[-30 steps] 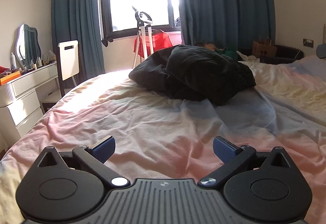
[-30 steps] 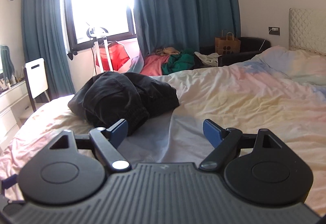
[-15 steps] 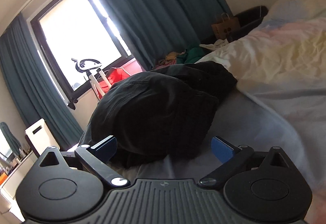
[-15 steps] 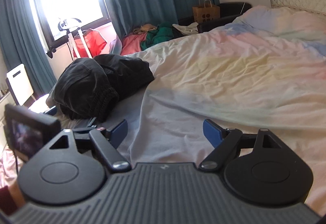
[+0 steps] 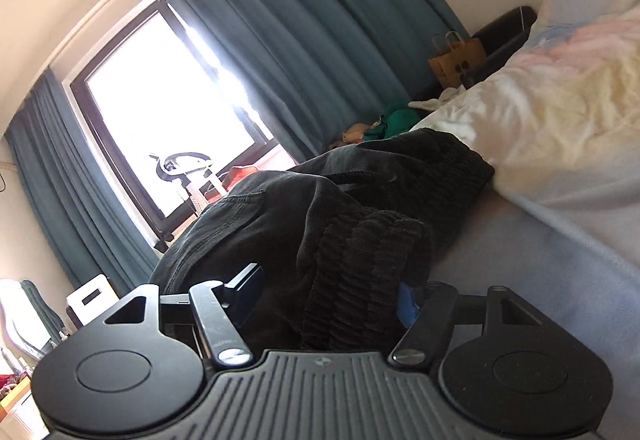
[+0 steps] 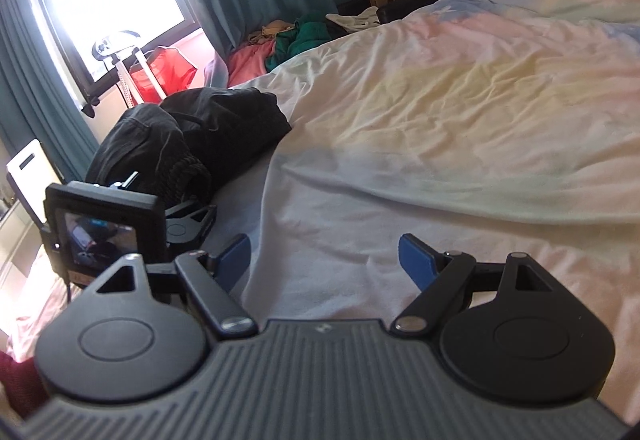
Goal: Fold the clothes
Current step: 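Grasp the black trouser cuff with the left gripper and lift it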
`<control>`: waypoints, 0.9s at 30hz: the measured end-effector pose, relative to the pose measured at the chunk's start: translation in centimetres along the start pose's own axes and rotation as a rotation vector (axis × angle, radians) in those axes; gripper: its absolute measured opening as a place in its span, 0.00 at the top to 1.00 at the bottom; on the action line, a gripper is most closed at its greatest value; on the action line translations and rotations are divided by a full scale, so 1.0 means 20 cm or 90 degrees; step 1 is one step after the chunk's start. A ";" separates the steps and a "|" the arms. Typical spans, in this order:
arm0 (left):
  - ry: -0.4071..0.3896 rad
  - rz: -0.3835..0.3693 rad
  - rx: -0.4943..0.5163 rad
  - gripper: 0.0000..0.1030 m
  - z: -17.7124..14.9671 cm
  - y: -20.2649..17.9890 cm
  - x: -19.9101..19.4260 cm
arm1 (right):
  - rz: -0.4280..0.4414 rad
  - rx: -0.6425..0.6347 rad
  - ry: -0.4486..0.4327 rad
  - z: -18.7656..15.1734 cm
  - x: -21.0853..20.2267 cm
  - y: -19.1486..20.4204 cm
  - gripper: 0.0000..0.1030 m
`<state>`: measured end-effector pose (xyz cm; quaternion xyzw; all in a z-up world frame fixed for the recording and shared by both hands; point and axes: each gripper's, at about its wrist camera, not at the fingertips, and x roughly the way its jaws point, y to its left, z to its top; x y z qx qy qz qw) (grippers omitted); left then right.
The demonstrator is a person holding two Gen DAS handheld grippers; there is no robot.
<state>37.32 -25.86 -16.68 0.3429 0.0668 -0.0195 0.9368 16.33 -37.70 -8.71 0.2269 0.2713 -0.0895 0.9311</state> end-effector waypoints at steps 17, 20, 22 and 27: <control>0.055 0.106 -0.189 0.89 0.10 0.30 0.08 | -0.002 0.010 0.002 -0.02 -0.01 -0.02 0.20; 0.041 0.060 -0.281 0.90 0.09 0.49 -0.05 | -0.002 0.004 0.001 -0.02 0.01 -0.01 0.20; 0.009 0.029 -0.333 0.90 0.07 0.64 -0.21 | 0.003 -0.005 -0.006 -0.03 0.02 0.01 0.20; -0.028 -0.032 -0.499 0.90 -0.02 1.04 -0.62 | 0.029 -0.026 -0.030 -0.08 -0.01 0.08 0.20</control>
